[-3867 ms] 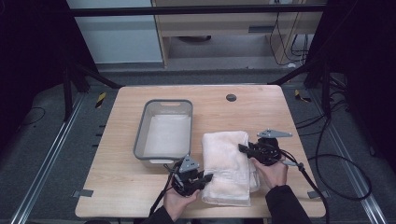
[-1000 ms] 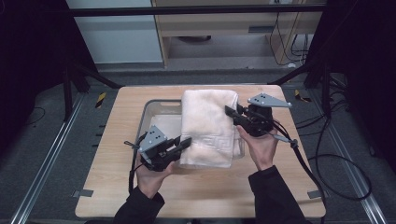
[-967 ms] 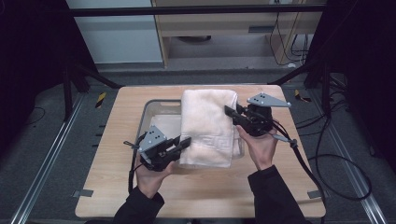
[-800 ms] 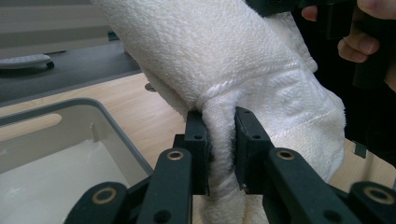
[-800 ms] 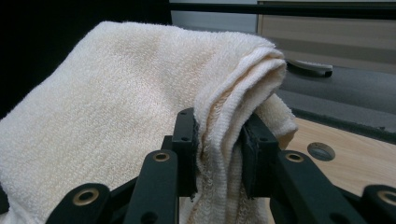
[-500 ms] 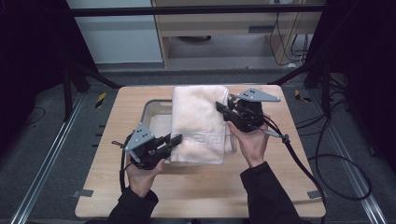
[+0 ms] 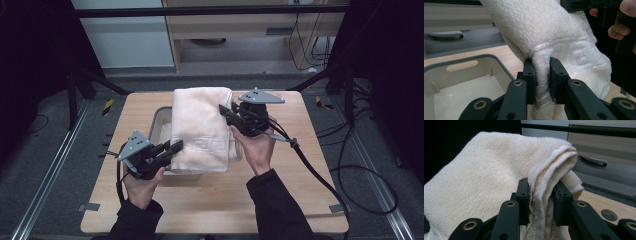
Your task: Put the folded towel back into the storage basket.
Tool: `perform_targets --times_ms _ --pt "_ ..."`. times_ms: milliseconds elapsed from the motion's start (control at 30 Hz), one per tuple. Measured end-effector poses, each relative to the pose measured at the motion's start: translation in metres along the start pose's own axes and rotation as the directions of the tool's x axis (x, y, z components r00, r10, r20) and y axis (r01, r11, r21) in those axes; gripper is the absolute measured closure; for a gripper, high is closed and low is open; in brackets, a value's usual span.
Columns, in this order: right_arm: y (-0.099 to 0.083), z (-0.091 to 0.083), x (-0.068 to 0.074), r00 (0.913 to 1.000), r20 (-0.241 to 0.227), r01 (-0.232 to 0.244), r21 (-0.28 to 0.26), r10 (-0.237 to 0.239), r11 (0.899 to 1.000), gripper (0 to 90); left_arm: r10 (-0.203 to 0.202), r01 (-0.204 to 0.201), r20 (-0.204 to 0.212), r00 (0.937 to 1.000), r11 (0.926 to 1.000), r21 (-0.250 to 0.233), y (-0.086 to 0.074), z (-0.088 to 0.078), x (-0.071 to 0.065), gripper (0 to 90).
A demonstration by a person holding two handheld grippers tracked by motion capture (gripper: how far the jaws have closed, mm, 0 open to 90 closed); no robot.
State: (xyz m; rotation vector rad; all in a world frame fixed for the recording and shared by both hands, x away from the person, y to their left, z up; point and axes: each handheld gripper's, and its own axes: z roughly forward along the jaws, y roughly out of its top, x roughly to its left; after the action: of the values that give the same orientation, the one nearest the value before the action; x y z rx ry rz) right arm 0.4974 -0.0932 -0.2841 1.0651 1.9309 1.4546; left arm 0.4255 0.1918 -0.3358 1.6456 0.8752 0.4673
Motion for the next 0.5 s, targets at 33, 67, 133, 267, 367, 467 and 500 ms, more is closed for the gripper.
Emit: perform_targets --times_ms 33,67,133,267,367,467,500 --pt "0.001 0.001 0.001 1.0000 0.000 0.000 0.001 0.000 1.000 70.5 -0.003 0.003 -0.002 1.0000 1.0000 -0.002 0.000 -0.001 0.001 76.7" --pt "0.001 0.002 0.002 1.0000 -0.002 -0.001 -0.004 0.001 1.000 70.5 -0.006 0.006 -0.003 1.0000 1.0000 -0.003 0.000 -0.002 0.002 76.8" --pt "0.002 0.003 0.003 1.0000 -0.006 -0.002 -0.003 0.001 1.000 70.5 -0.012 0.012 -0.005 0.9999 0.9999 -0.008 0.001 -0.004 0.004 76.8" --pt "0.004 0.007 0.007 0.9999 -0.011 -0.002 -0.011 0.002 1.000 70.5 -0.018 0.018 -0.018 0.9997 0.9997 -0.016 0.003 -0.007 0.008 76.8" --pt "0.006 0.011 0.009 0.9999 -0.013 0.000 -0.010 0.000 1.000 70.5 -0.021 0.021 -0.024 0.9995 0.9996 -0.017 0.003 -0.010 0.011 76.8" --pt "0.006 0.014 0.011 0.9996 -0.024 -0.013 -0.019 0.013 1.000 70.5 -0.024 0.023 -0.031 0.9992 0.9994 -0.024 0.004 -0.013 0.013 76.9" --pt "0.007 0.014 0.011 0.9995 -0.028 -0.018 -0.016 0.018 1.000 70.5 -0.025 0.024 -0.032 0.9992 0.9994 -0.025 0.005 -0.014 0.014 76.9"
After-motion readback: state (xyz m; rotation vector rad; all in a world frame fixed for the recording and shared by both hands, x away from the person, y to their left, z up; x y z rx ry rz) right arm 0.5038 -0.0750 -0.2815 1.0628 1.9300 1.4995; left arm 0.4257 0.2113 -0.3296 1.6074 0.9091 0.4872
